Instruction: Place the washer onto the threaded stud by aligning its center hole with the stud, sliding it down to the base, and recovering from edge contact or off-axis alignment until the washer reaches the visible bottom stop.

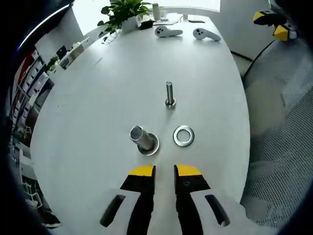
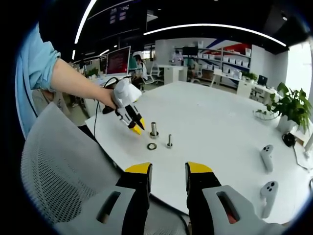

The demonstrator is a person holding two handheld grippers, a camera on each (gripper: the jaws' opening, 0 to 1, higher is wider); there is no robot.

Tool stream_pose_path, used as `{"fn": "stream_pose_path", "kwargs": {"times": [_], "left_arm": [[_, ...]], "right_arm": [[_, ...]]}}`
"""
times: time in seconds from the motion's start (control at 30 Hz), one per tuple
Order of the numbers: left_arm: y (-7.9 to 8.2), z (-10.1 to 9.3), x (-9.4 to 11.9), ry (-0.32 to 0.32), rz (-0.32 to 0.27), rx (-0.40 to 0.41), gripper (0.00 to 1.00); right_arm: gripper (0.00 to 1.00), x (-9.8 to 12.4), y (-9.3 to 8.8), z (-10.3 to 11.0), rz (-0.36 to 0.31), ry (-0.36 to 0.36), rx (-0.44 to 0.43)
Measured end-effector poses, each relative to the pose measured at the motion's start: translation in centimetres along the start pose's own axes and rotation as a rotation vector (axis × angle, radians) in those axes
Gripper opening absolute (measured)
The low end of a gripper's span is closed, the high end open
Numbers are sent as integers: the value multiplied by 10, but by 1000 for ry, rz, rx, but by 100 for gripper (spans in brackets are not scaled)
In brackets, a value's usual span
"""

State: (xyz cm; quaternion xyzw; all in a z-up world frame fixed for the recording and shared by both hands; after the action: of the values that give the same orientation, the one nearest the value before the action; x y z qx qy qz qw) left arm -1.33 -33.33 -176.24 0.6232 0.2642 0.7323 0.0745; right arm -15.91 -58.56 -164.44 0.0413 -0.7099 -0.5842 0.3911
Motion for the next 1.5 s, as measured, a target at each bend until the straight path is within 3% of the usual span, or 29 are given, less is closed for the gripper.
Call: {"fn": "stream_pose_path", "kwargs": {"times": [0.13, 0.3, 0.53, 1.0, 1.5], "left_arm": [[9, -12, -8, -45, -8, -26, 21], [18, -14, -22, -54, -6, -78, 25], [24, -20, -38, -89, 20, -80, 28], [24, -19, -51, -111, 53, -62, 31], [25, -18, -49, -110, 75, -52, 32]], "right_arm": [[29, 0, 0, 0, -3, -2, -3], [29, 0, 0, 0, -2, -1, -4], [29, 0, 1, 0, -7, -2, -5], [29, 0, 1, 0, -9, 2, -7], [29, 0, 1, -1, -9, 0, -9]]}}
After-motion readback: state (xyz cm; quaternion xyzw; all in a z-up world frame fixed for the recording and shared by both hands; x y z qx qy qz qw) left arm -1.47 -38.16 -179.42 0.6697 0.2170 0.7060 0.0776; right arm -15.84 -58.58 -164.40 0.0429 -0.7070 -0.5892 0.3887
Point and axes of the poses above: the point that each gripper's makers call its tool centre point, and the gripper's own axes: x roughly backward along the fingers, z roughly to its left, y roughly out of its top, the point moved 6 cm from there along x, roughly backward along the fingers, and after that the axes turned 1 degree about -z, right-handed, at the moved point
